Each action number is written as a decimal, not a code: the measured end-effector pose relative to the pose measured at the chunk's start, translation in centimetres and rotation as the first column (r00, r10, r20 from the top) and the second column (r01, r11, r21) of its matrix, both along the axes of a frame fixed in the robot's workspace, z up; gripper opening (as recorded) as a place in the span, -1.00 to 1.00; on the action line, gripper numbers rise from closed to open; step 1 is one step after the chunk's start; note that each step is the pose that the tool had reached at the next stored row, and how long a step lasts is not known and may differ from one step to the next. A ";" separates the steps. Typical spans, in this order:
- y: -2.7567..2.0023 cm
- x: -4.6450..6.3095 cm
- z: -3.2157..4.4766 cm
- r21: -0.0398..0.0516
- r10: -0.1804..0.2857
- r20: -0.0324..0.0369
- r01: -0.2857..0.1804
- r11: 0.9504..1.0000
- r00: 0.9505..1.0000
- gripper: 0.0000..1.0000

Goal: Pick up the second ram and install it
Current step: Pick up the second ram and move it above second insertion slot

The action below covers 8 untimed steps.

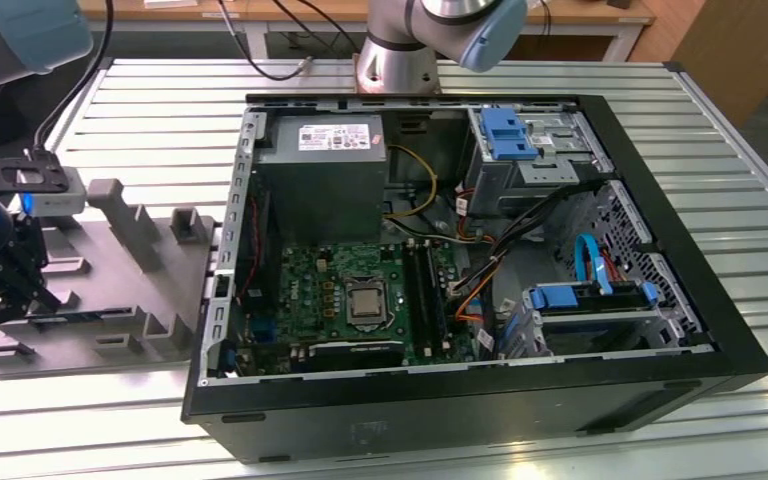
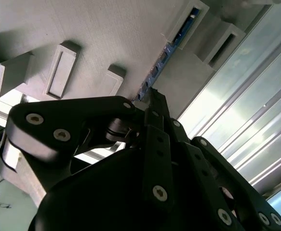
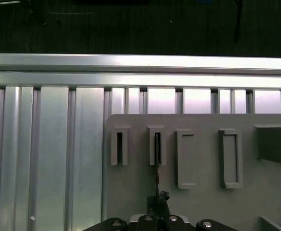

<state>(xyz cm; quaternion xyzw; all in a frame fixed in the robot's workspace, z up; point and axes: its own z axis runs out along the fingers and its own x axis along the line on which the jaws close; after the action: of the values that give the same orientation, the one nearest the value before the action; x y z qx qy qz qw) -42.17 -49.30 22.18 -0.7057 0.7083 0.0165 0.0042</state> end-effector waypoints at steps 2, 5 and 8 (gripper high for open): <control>0.01 0.0 0.01 0.000 0.000 0.000 0.000 1.000 1.000 -0.77; 0.02 0.0 0.00 0.000 0.000 0.000 0.000 1.000 1.000 -0.66; 0.03 0.0 0.01 0.000 0.000 0.000 0.000 1.000 1.000 -0.42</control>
<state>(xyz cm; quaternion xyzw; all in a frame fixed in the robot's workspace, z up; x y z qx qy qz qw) -42.17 -49.27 22.18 -0.7057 0.7083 0.0165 0.0041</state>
